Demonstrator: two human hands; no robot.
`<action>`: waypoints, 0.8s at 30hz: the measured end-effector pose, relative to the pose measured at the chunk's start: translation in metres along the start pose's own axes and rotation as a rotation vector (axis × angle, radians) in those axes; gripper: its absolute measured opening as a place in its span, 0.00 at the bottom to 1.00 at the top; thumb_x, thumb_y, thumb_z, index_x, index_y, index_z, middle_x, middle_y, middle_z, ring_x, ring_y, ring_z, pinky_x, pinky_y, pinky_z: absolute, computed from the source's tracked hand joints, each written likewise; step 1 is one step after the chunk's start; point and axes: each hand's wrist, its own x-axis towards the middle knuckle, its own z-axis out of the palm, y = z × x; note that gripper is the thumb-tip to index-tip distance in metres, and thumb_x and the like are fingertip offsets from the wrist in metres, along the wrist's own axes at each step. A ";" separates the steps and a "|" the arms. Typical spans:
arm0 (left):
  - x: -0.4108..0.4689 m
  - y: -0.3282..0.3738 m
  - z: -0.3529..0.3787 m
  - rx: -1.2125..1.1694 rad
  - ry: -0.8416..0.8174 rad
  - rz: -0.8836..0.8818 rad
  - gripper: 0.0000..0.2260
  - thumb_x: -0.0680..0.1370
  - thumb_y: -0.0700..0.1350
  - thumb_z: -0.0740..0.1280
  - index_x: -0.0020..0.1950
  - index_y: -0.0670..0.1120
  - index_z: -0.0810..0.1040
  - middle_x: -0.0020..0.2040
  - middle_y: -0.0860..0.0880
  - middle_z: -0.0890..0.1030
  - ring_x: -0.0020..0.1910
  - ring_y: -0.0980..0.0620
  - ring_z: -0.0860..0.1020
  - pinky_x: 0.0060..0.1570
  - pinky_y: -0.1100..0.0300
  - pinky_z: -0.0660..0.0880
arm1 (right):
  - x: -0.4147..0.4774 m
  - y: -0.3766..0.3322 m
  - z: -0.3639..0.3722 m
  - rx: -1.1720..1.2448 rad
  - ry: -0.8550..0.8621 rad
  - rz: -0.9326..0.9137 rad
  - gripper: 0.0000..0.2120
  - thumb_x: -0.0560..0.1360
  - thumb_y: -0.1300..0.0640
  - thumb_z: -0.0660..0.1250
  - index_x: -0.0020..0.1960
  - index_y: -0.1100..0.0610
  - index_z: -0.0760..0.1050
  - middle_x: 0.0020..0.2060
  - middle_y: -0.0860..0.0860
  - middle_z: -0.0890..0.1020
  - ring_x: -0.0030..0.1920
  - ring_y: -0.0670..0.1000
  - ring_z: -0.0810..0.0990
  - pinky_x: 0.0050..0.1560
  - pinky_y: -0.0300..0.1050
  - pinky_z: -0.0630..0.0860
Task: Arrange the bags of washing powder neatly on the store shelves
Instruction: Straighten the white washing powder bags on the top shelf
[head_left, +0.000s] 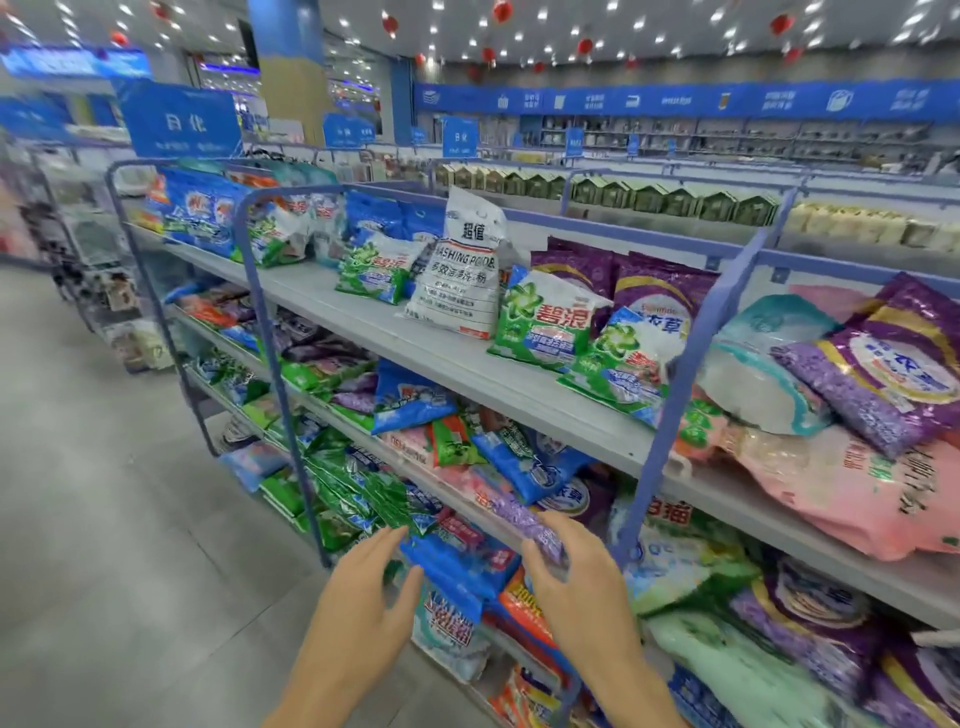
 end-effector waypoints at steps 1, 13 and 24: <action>0.010 -0.007 -0.005 -0.010 0.004 -0.009 0.25 0.82 0.56 0.63 0.79 0.53 0.66 0.77 0.56 0.69 0.76 0.55 0.66 0.75 0.56 0.64 | 0.011 -0.005 0.008 0.007 -0.005 -0.002 0.23 0.82 0.43 0.62 0.76 0.45 0.69 0.72 0.40 0.71 0.73 0.41 0.68 0.71 0.39 0.64; 0.204 -0.078 -0.058 -0.076 0.043 -0.044 0.24 0.82 0.55 0.65 0.77 0.56 0.67 0.75 0.57 0.71 0.74 0.56 0.68 0.74 0.55 0.66 | 0.210 -0.089 0.086 0.152 0.120 -0.077 0.21 0.82 0.44 0.65 0.73 0.46 0.71 0.67 0.37 0.74 0.67 0.39 0.69 0.71 0.39 0.66; 0.393 -0.060 -0.084 -0.261 0.019 0.147 0.21 0.81 0.56 0.66 0.74 0.58 0.71 0.67 0.51 0.80 0.66 0.47 0.77 0.68 0.48 0.73 | 0.386 -0.131 0.104 0.153 0.288 -0.021 0.26 0.81 0.47 0.67 0.76 0.50 0.67 0.71 0.45 0.74 0.70 0.47 0.72 0.72 0.48 0.69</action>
